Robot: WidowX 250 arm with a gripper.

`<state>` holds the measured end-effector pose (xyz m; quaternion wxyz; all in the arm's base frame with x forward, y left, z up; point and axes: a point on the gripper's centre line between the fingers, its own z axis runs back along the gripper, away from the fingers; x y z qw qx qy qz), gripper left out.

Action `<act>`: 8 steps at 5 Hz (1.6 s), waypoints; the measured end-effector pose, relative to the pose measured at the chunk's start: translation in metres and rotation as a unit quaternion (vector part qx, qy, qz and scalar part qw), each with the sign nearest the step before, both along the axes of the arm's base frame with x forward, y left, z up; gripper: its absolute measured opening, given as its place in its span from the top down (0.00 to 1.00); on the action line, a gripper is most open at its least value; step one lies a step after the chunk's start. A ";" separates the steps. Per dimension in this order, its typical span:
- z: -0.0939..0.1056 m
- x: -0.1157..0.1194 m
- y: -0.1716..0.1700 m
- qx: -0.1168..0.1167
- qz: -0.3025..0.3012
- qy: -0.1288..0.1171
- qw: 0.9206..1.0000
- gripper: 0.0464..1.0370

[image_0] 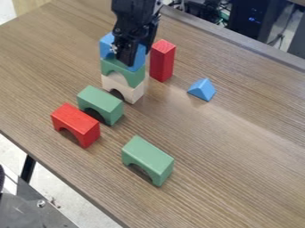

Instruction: Take the blue block puzzle and put it on the top top o white and green blocks

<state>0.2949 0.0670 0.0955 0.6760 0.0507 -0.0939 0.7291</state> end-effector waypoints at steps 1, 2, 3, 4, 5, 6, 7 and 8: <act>0.001 0.003 0.001 0.002 0.000 -0.005 1.000 0.46; 0.000 0.004 0.001 0.002 0.000 -0.002 1.000 0.46; 0.000 0.007 0.001 0.000 0.002 -0.001 1.000 0.42; 0.004 0.009 0.002 0.000 0.006 -0.001 1.000 0.12; 0.003 0.008 0.002 0.001 0.007 0.000 1.000 0.03; 0.003 0.007 0.003 0.002 0.009 0.003 1.000 0.04; 0.010 0.010 -0.002 -0.015 0.020 -0.003 1.000 0.04; 0.041 0.013 -0.012 -0.047 0.024 -0.024 0.998 0.04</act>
